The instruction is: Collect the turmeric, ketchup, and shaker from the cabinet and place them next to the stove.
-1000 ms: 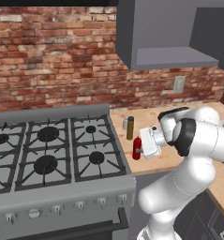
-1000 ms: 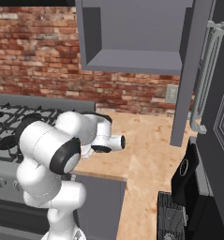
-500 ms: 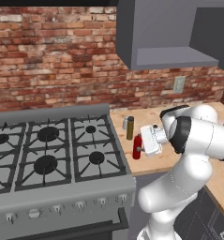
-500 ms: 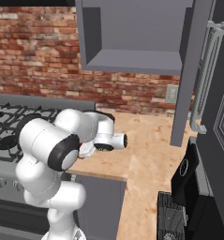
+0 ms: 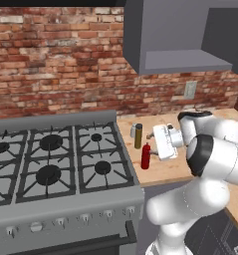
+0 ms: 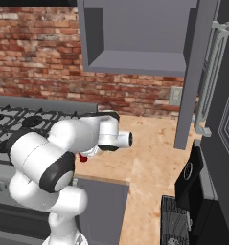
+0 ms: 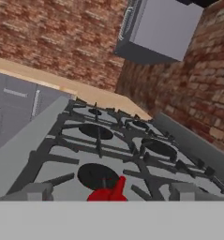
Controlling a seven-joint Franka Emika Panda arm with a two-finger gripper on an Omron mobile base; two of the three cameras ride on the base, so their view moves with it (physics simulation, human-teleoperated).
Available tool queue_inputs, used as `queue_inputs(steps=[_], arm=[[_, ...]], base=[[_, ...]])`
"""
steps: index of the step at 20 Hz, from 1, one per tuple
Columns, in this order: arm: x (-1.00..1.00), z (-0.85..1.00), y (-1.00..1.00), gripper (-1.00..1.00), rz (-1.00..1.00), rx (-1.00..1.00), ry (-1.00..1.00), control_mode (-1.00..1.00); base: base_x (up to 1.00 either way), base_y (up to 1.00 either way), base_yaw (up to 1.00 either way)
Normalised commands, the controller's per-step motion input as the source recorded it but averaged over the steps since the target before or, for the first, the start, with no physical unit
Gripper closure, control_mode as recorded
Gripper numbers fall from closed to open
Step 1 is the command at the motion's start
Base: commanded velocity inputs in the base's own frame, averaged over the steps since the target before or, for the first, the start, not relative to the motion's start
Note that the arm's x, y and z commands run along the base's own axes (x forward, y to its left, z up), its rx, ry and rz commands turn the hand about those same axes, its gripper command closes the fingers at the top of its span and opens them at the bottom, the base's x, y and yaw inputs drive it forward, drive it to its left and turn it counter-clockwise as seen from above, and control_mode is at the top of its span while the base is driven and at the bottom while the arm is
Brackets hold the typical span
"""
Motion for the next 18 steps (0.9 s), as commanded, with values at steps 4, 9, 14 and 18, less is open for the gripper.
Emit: queue_inputs(steps=[4, 9, 14, 18], arm=[[-0.39, 0.58, 0.0, -1.0, 0.0, 0.0, -0.1, -1.0], [-0.49, 0.58, 0.18, -1.0, 0.0, 0.0, -0.04, -1.0], [-0.48, 0.39, 0.47, -1.0, 0.0, 0.0, 0.01, -1.0], [-0.39, 0.24, 0.61, -1.0, -0.01, 0.0, 0.02, -1.0]], base=[[0.0, 0.0, 0.0], [0.0, 0.0, 0.0], [0.0, 0.0, 0.0], [0.0, 0.0, 0.0]])
